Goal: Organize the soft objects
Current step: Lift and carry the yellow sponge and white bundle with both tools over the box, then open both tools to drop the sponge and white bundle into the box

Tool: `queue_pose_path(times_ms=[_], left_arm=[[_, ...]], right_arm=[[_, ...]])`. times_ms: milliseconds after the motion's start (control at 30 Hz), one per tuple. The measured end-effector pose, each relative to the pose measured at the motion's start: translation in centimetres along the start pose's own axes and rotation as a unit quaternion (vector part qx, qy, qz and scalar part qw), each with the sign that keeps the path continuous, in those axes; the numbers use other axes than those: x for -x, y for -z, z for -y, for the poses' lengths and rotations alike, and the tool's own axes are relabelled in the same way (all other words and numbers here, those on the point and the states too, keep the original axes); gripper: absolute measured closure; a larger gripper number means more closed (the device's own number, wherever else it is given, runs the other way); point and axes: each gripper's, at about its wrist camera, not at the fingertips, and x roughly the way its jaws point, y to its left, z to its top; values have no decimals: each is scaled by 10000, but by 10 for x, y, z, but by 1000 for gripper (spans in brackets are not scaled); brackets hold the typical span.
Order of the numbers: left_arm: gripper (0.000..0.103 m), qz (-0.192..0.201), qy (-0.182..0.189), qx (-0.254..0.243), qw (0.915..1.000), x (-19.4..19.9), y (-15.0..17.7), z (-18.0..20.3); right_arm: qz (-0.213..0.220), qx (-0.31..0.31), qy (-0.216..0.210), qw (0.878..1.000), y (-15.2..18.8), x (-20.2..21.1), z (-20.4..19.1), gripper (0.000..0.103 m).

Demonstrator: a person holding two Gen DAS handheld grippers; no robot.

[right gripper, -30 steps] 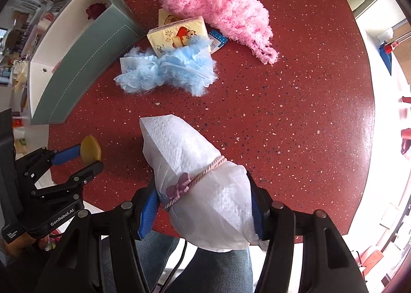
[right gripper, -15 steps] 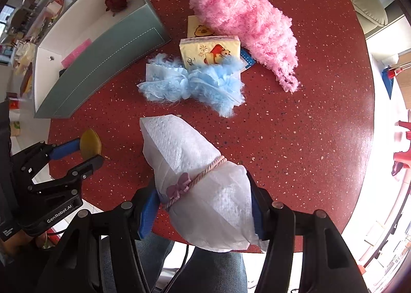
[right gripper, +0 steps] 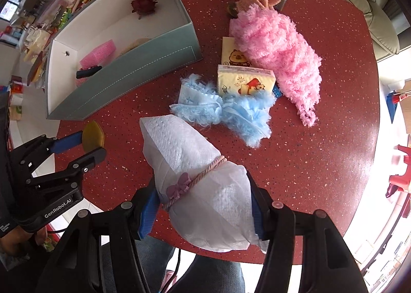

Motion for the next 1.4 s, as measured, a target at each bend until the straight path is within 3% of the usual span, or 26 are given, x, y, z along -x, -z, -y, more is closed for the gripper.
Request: queue_pose_path(times_ms=[433,933,1400], left_arm=[[53,436,-2,551,9975,26,-30,-31],[53,928,-224,1217,9880,51,-72,-82],[53,869,-479,1670,9810,33,-108,-124]], right_arm=[[171,552,30,9983,-44,18,-34,40],[552,990,-54,9935,-112,40,-79,40],[366,617,-230,9972,-162,13,-90,40]])
